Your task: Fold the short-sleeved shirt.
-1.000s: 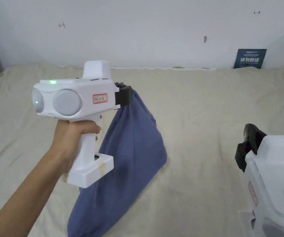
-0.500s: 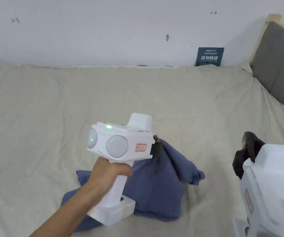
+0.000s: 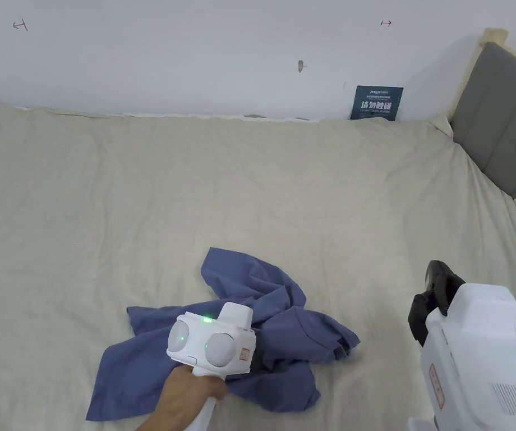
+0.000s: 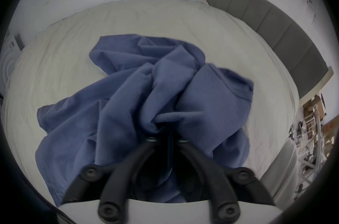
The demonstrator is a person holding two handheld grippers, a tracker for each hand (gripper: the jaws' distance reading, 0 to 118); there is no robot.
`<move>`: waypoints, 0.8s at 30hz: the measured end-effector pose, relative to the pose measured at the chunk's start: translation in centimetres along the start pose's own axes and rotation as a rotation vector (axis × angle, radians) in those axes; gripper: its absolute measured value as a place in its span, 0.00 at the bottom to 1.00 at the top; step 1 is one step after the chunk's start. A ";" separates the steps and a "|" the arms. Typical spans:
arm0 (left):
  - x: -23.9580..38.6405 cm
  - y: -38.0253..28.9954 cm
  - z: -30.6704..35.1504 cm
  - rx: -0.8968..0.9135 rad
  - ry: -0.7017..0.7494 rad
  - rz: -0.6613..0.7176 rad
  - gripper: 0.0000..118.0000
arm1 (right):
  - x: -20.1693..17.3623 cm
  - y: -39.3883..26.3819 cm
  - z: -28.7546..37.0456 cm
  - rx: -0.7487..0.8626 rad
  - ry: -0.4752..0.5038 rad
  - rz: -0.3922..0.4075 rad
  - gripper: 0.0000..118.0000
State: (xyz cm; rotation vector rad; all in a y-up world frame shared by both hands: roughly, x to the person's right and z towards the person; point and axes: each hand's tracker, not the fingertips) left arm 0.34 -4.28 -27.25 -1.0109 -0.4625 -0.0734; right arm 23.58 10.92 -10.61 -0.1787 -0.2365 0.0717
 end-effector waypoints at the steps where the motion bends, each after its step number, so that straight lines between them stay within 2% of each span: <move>1: -0.1 0.2 0.5 0.015 -0.005 0.016 0.34 | -0.1 0.1 0.1 0.003 0.000 0.002 0.01; 3: -0.4 0.7 2.7 0.073 0.002 0.053 0.80 | -0.3 0.6 0.3 0.012 0.007 0.002 0.01; 4: -0.6 1.0 3.7 0.102 0.002 0.073 0.91 | -0.5 0.8 0.3 0.019 0.010 0.001 0.01; 5: -1.0 1.3 5.0 0.154 -0.012 0.086 0.96 | -0.6 1.1 0.4 0.025 0.011 0.000 0.01; 10: -2.4 3.0 12.8 0.425 0.029 0.118 0.96 | -1.5 2.8 1.0 0.067 0.027 0.004 0.01; 15: -4.3 2.6 19.7 0.745 0.215 0.095 0.96 | -2.3 4.5 1.4 0.106 0.040 0.000 0.01; 20: -6.7 0.8 23.1 0.909 0.423 0.045 0.93 | -3.2 5.6 1.7 0.129 0.043 0.005 0.01; 22: -7.5 0.0 23.8 0.941 0.479 0.031 0.80 | -3.5 5.8 1.7 0.134 0.049 0.004 0.01; 23: -7.9 -0.2 24.0 0.953 0.485 0.030 0.69 | -3.7 5.8 1.8 0.136 0.049 0.003 0.01; 24: -8.3 -0.6 24.2 0.960 0.487 0.030 0.49 | -3.8 5.9 1.7 0.136 0.051 0.003 0.01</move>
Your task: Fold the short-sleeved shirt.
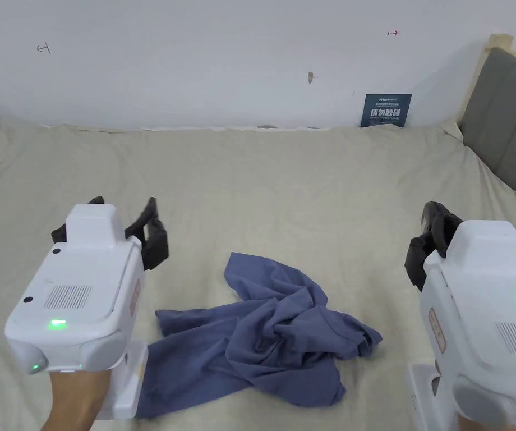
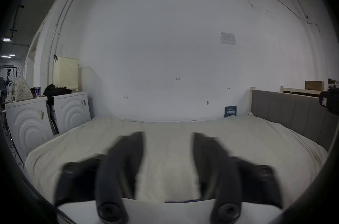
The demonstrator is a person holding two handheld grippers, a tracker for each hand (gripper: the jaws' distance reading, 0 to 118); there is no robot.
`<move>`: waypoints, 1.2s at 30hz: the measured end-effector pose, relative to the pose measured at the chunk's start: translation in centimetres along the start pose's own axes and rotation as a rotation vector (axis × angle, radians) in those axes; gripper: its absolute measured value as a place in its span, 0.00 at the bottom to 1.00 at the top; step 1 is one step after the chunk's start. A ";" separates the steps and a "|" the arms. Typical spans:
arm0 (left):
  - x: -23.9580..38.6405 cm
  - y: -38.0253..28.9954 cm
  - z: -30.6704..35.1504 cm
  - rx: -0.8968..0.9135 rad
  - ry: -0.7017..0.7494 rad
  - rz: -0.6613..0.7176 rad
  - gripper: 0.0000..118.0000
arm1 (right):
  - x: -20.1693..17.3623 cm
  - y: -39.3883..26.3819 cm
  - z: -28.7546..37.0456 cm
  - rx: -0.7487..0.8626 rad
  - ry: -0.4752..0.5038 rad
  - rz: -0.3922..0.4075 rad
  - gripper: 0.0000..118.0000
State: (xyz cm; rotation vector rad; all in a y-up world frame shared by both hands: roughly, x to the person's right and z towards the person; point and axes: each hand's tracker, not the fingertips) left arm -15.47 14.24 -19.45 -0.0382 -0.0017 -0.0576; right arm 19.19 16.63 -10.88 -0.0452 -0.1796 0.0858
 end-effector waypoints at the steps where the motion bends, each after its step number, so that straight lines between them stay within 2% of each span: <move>1: -0.4 0.0 0.1 -0.001 0.001 0.004 0.28 | -0.1 0.0 0.0 0.002 0.005 0.000 0.01; 2: -0.7 0.0 0.1 -0.005 0.007 0.007 0.06 | -0.3 0.0 0.0 0.002 0.007 0.001 0.01; 3: -0.9 0.0 -0.1 -0.026 0.030 -0.006 0.00 | -0.4 0.0 0.0 0.001 0.007 0.002 0.01; 10: -1.8 -0.2 -0.9 -0.103 0.022 0.017 0.00 | -0.7 -0.2 -0.2 -0.007 0.020 0.002 0.01; 14: -2.3 -1.5 -2.3 -0.340 -0.017 0.054 0.00 | -0.7 -0.5 -0.3 -0.016 0.021 0.001 0.01; 16: -2.8 -3.2 -2.7 -0.440 -0.086 0.121 0.00 | -0.6 -0.8 -0.4 -0.024 0.024 0.004 0.01; 21: -2.9 -9.3 -3.6 -0.735 -0.123 0.153 0.00 | -0.6 -1.8 -0.7 -0.055 0.026 0.001 0.01; 26: -2.8 -15.1 -3.7 -0.916 -0.135 0.150 0.00 | -0.7 -3.1 -1.1 -0.089 0.029 -0.008 0.01; 28: -2.7 -16.5 -3.4 -0.933 -0.140 0.170 0.01 | -0.7 -3.6 -1.3 -0.104 0.029 -0.011 0.01; 29: -2.5 -17.1 -3.5 -0.962 -0.134 0.178 0.07 | -0.8 -3.9 -1.4 -0.113 0.028 -0.013 0.01; 30: -2.4 -17.4 -3.5 -0.980 -0.124 0.185 0.24 | -0.7 -4.1 -1.5 -0.121 0.028 -0.015 0.01; 33: -2.1 -18.3 -3.3 -1.012 -0.109 0.202 0.90 | -0.6 -4.6 -1.9 -0.142 0.030 -0.014 0.01; 34: -1.9 -18.6 -3.3 -1.011 -0.086 0.199 0.96 | -0.6 -4.8 -2.0 -0.146 0.030 -0.012 0.01; 35: -1.8 -18.8 -3.3 -1.005 -0.058 0.188 0.94 | -0.5 -4.9 -2.2 -0.151 0.029 -0.012 0.01; 36: -1.6 -19.0 -3.4 -1.007 -0.054 0.180 0.88 | -0.5 -5.0 -2.3 -0.157 0.030 -0.014 0.01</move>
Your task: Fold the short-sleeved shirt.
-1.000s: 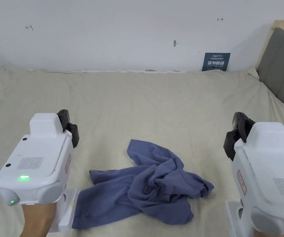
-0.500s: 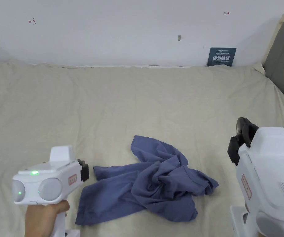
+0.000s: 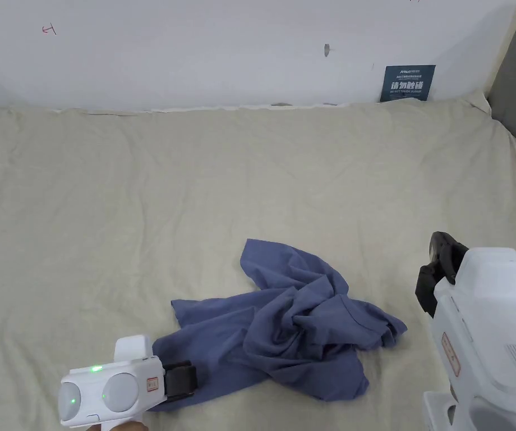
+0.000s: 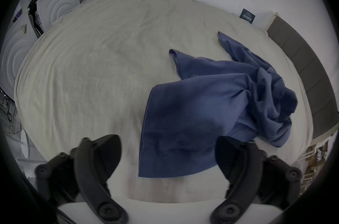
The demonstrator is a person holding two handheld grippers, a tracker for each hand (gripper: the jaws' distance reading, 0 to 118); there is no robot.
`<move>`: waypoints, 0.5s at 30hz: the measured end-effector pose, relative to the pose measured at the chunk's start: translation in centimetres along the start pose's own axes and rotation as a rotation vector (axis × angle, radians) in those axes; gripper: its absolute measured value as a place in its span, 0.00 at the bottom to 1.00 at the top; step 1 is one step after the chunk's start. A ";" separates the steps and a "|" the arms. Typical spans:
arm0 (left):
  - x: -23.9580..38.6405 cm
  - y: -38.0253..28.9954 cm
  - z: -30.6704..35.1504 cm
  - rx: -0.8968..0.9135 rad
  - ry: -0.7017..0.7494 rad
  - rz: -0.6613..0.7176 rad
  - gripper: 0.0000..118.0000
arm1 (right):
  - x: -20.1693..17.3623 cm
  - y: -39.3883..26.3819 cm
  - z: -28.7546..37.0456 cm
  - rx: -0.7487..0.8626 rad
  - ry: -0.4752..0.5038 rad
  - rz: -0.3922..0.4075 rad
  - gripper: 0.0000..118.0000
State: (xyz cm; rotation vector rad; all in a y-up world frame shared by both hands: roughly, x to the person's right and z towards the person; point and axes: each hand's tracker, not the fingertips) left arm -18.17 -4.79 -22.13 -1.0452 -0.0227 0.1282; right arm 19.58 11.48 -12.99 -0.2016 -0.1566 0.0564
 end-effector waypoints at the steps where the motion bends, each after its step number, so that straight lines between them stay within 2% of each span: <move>1: 0.1 0.0 -0.4 -0.011 0.003 -0.008 0.80 | 0.1 -0.1 -0.1 -0.004 0.001 -0.003 0.01; 3: 0.6 -0.2 -1.4 -0.055 0.022 -0.028 0.55 | 0.2 -0.3 -0.5 -0.014 0.002 -0.006 0.01; 5: 1.2 -0.9 -1.8 -0.038 0.082 -0.090 0.53 | 0.3 -0.5 -0.9 -0.025 0.003 -0.003 0.01; 6: 1.6 -1.1 -1.5 -0.024 0.081 -0.123 0.49 | 0.4 -0.7 -1.2 -0.036 0.003 0.000 0.01; 7: 1.9 -1.1 -1.2 -0.025 0.085 -0.140 0.41 | 0.4 -1.0 -1.6 -0.049 0.003 0.003 0.01; 8: 2.0 -1.0 -1.0 -0.028 0.081 -0.150 0.27 | 0.5 -1.2 -2.0 -0.073 0.004 0.010 0.01; 9: 2.1 -0.9 -0.8 -0.026 0.079 -0.153 0.02 | 0.5 -1.6 -2.6 -0.106 0.002 0.015 0.04; 11: 1.8 -0.4 -0.6 -0.015 0.036 -0.141 0.03 | 0.8 -2.6 -4.3 -0.188 0.007 0.007 0.15; 14: 1.7 0.1 1.0 0.036 -0.017 -0.088 0.03 | 1.2 -4.3 -7.9 -0.357 0.044 -0.005 0.47; 15: 1.6 0.4 1.9 0.071 -0.042 -0.088 0.03 | 1.3 -5.2 -9.5 -0.418 0.044 -0.011 0.62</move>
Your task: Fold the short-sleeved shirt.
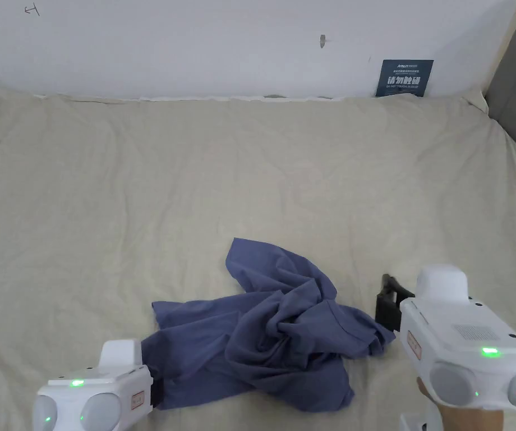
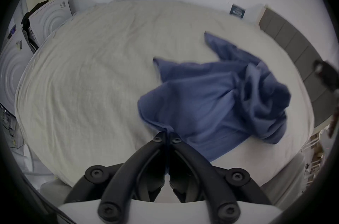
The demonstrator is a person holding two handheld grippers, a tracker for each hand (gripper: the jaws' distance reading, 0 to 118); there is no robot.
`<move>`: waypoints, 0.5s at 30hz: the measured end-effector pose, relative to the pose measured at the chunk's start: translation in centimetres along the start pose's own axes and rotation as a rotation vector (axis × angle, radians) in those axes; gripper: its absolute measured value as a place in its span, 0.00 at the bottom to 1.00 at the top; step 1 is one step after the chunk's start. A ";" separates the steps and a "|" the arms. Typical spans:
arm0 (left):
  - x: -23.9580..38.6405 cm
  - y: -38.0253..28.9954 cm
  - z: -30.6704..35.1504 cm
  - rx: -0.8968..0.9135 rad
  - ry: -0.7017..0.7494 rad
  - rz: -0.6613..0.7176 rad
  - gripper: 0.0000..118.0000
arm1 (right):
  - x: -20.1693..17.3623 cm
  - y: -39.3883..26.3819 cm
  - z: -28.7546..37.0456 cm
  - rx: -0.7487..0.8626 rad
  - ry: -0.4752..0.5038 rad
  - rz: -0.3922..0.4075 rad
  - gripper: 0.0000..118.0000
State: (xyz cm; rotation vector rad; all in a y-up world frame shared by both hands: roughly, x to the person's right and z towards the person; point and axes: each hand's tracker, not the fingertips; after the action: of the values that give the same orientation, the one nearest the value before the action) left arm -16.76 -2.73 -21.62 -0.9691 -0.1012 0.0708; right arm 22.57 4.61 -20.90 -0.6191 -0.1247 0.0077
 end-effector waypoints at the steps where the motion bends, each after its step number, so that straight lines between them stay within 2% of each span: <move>1: 0.0 0.3 0.6 0.021 -0.011 -0.006 0.03 | 0.1 -0.1 -1.5 -0.062 -0.001 0.005 0.69; 3: -0.2 0.8 1.7 0.079 -0.055 -0.012 0.03 | 0.2 -0.9 -5.2 -0.161 0.009 -0.012 0.76; 4: -0.2 1.0 2.0 0.095 -0.068 -0.012 0.03 | 0.3 -1.4 -6.6 -0.191 0.011 -0.016 0.86; 5: -0.3 1.2 2.3 0.100 -0.071 -0.007 0.03 | 0.4 -1.9 -8.0 -0.238 0.015 -0.035 0.89; 8: -0.6 1.7 2.5 0.121 -0.087 -0.002 0.03 | 0.2 -3.7 -11.6 -0.350 0.015 -0.010 0.88; 9: -0.8 1.8 2.3 0.124 -0.092 0.000 0.03 | 0.0 -4.4 -12.4 -0.390 0.015 0.012 0.84; 11: -0.9 1.9 2.1 0.117 -0.099 0.005 0.03 | -0.7 -5.1 -12.2 -0.433 0.033 0.031 0.65; 12: -0.9 1.9 1.9 0.114 -0.100 0.006 0.03 | -0.8 -5.2 -12.1 -0.436 0.057 0.023 0.45; 14: -0.9 1.9 1.8 0.111 -0.102 0.008 0.03 | -1.0 -5.1 -11.2 -0.384 0.101 0.007 0.20; 15: -1.0 1.9 1.8 0.109 -0.101 0.010 0.03 | -1.3 -4.8 -11.0 -0.379 0.097 0.025 0.12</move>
State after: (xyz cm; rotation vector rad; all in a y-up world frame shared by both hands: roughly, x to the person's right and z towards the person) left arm -17.94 -0.33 -22.24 -0.8569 -0.1837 0.1332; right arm 22.48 -5.66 -27.14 -0.9983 -0.0237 -0.0221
